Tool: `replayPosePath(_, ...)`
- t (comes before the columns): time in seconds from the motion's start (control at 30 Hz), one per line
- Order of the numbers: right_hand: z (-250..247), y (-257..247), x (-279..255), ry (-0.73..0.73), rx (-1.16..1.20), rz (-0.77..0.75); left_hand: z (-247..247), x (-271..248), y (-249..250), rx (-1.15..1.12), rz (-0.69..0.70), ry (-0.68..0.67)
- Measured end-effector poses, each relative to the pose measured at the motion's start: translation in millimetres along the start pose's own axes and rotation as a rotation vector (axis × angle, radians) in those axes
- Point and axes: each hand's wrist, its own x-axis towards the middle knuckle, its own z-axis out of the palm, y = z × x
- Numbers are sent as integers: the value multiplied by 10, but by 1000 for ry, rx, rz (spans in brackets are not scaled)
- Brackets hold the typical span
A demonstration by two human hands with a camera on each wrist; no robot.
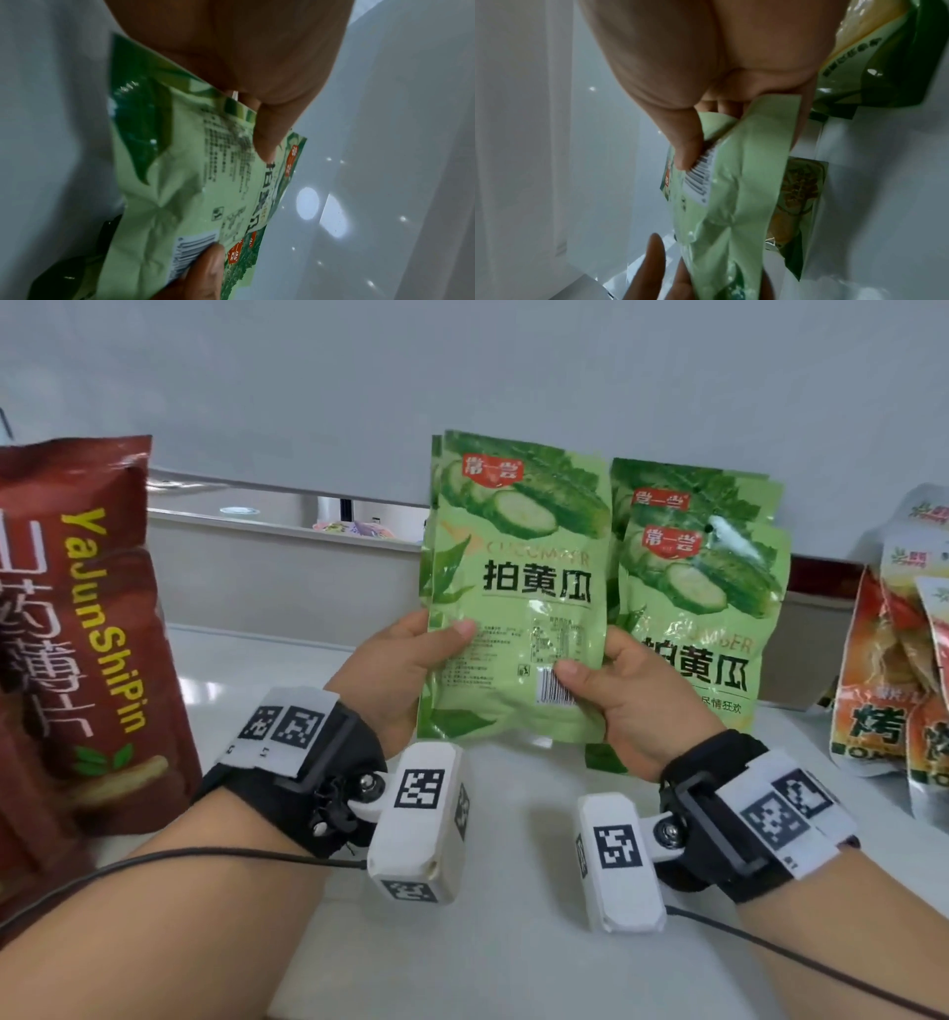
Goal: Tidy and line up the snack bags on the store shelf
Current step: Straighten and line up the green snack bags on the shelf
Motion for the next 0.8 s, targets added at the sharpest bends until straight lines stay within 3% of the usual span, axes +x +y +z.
replayPosePath(0.1, -11, -25, -2, 24, 17, -11, 8, -16, -29, 82, -70, -116)
replayPosePath(0.5, -84, 42, 60, -29, -127, 118, -11, -57, -102, 222, 88, -66)
replayPosePath(0.63, -41, 40, 49, -15, -206, 82, 16, -118, -58, 241, 108, -20)
replayPosePath(0.7, -28, 39, 42, 16, -342, 48, 26, -144, -7, 276, 129, 42)
replayPosePath(0.8, -25, 2, 25, 89, -363, -17, 33, -208, 69, 358, 168, 151)
